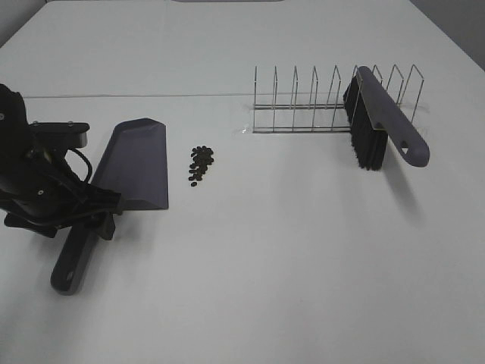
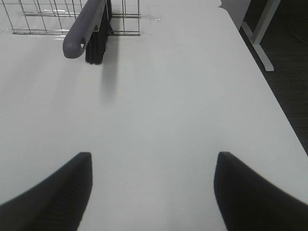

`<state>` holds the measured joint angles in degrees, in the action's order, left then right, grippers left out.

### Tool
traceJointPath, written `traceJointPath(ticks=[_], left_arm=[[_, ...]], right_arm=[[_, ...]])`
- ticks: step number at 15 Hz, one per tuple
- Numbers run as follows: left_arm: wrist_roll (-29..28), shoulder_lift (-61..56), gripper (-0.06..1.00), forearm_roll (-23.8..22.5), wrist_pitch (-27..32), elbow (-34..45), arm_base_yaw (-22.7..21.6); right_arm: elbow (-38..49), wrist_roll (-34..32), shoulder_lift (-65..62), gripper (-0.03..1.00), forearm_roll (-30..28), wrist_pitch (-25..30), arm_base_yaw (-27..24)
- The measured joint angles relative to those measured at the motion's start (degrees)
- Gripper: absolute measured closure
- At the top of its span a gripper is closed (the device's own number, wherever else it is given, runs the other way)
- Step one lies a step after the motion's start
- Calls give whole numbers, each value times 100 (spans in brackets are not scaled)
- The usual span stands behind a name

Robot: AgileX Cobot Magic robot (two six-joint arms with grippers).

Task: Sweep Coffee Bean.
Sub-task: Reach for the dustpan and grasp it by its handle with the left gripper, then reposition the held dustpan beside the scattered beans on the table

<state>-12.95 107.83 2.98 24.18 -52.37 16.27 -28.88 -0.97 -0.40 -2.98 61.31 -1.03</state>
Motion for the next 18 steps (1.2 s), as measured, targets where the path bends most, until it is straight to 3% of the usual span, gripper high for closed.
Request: traceJointPath(ticks=[6,10,15,18], left_arm=[[0,464,22,-109,-636,-109,0],[-6,470,59,-103,-258,-212,0],[-321,453,59,-69,-166,-218,0],[-481,-183,59,-74,315,-172,0]], right_arm=[[0,0,0,29,0,0,0],[0,0,0,29,0,0,0],[0,0,0,29,0,0,0],[0,0,0,29,0,0,0]])
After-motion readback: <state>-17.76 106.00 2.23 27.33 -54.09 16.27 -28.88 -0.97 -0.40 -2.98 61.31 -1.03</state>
